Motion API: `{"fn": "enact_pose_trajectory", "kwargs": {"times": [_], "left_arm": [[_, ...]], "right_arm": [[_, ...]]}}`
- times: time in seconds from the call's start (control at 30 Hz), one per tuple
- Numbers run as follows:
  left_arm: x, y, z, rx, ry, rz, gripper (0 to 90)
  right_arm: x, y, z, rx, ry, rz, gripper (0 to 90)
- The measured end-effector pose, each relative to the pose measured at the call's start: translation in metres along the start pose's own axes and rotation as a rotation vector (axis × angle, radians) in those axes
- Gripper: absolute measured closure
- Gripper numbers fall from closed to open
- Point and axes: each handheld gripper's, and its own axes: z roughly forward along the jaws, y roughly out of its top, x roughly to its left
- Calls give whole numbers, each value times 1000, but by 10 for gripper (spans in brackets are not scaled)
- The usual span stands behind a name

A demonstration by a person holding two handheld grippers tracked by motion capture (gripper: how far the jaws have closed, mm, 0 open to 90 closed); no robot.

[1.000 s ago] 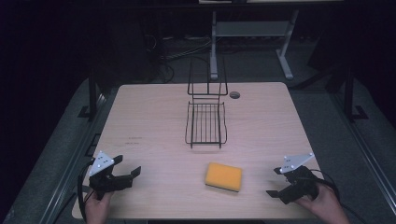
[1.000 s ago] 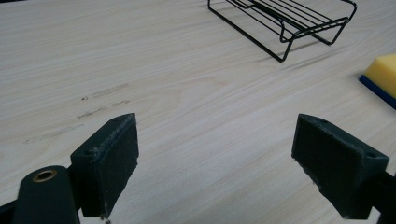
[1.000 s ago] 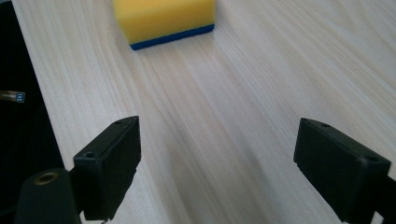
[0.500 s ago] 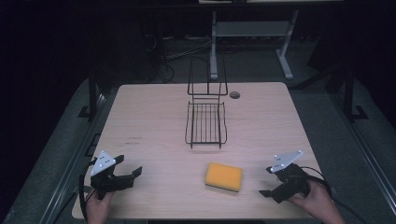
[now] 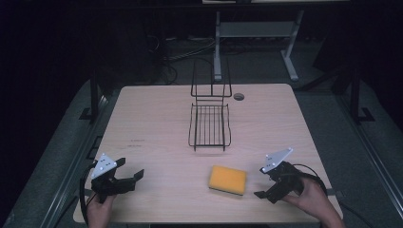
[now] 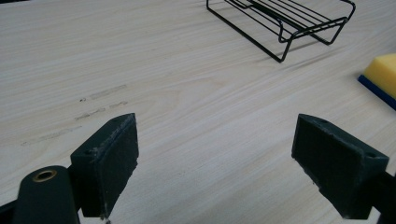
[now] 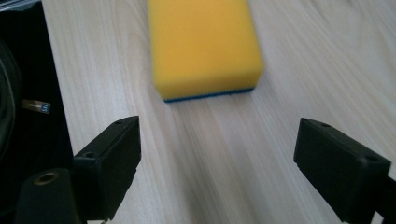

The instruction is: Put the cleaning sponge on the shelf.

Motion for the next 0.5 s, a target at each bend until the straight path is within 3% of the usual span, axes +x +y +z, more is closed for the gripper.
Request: {"fn": "enact_pose_trajectory", "kwargs": {"times": [0.5], "left_arm": [[-1, 0, 0, -3, -4, 1, 140]], "right_arm": [[1, 34, 15, 24, 44, -62, 145]]}}
